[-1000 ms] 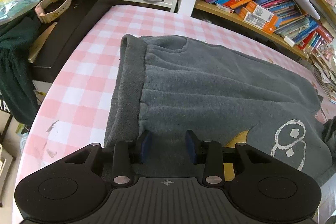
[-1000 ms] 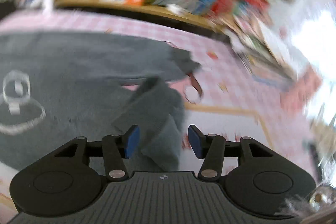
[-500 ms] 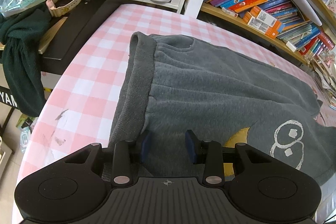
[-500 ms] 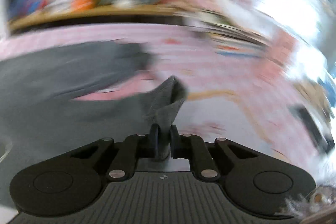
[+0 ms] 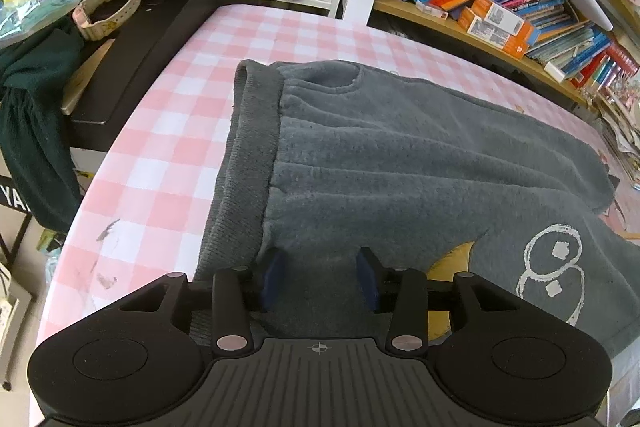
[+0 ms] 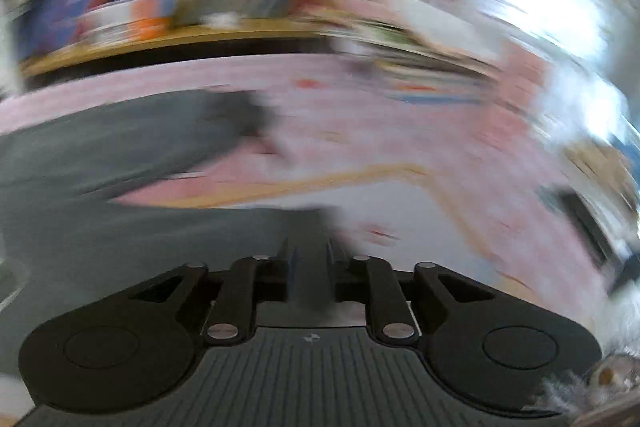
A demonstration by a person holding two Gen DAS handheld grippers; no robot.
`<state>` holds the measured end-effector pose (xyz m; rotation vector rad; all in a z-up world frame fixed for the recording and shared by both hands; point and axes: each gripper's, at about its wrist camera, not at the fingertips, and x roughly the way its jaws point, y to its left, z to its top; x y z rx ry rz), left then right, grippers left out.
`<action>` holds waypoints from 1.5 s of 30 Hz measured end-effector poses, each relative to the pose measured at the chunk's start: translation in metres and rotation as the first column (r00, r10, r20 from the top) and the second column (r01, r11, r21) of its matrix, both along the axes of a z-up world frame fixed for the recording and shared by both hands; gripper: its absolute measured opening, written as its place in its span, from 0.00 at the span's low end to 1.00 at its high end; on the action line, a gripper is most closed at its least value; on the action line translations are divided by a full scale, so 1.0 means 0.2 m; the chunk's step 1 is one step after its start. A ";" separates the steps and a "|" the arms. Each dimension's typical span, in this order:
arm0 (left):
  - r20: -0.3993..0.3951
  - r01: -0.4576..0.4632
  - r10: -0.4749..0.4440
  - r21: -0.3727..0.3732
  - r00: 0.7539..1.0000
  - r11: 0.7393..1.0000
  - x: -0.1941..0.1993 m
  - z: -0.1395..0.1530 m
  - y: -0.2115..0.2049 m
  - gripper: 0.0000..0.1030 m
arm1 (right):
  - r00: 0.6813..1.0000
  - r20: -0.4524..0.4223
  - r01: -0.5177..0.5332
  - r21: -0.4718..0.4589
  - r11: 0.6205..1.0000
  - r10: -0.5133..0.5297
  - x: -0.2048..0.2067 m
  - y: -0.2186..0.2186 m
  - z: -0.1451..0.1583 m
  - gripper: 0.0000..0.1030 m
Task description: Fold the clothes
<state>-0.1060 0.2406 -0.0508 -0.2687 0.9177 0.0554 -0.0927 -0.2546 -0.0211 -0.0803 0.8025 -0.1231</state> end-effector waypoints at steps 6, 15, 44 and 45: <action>0.028 -0.013 0.014 -0.033 1.000 0.999 -0.07 0.03 0.03 0.40 | 0.988 -0.147 -0.045 -0.003 0.999 0.044 0.19 0.09 -0.17 0.15; 0.031 -0.023 0.028 -0.136 0.999 0.990 -0.07 -0.02 0.03 0.40 | 0.976 -0.199 0.104 0.073 0.992 -0.087 0.19 -0.23 -0.19 0.00; -0.079 0.024 -0.033 -0.101 0.996 0.995 0.00 -0.05 0.15 0.05 | 0.980 -0.154 0.143 0.102 0.984 -0.126 0.04 -0.31 -0.21 0.00; -0.083 0.025 -0.033 -0.098 0.996 0.995 0.00 -0.04 0.15 0.05 | 0.980 -0.152 0.142 0.099 0.985 -0.126 0.04 -0.31 -0.21 0.00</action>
